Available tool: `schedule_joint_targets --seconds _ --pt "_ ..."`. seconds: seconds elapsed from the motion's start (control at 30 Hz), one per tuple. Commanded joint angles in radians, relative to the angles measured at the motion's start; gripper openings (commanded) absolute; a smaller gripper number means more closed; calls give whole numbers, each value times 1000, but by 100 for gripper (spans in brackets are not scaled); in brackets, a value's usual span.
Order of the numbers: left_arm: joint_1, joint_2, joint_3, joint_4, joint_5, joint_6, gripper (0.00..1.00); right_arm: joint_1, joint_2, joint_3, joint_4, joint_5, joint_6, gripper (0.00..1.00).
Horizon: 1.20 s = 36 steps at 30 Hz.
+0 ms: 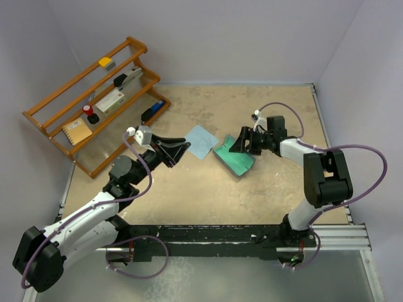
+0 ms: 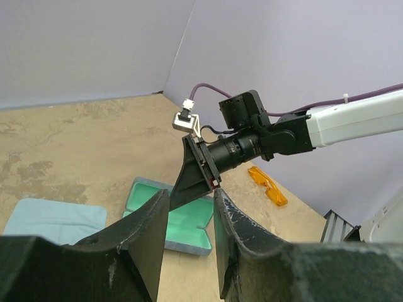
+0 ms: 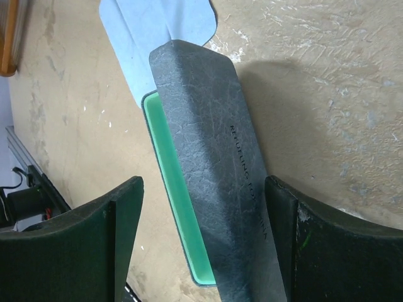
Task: Organize the sunglasses
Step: Place the sunglasses case at the center of the board, then adjust the sunglasses case at the center of the board.
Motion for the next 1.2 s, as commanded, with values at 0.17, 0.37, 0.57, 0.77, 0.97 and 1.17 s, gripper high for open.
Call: schedule_joint_targets --seconds 0.17,0.37,0.57,0.77,0.97,1.17 --pt "4 3 -1 69 15 -11 32 -2 -115 -10 9 168 -7 80" --pt "3 9 0 75 12 -13 32 2 -281 -43 18 322 -2 81" --pt "6 18 2 82 5 -17 32 78 -408 -39 -44 377 0 65" --pt "8 23 -4 78 -47 -28 32 241 -448 -31 -119 460 6 31" --pt "10 20 -10 69 -97 -36 32 329 -462 -82 -116 472 46 12" --pt "10 46 -16 83 -107 -55 32 406 -438 -156 -98 525 90 0"
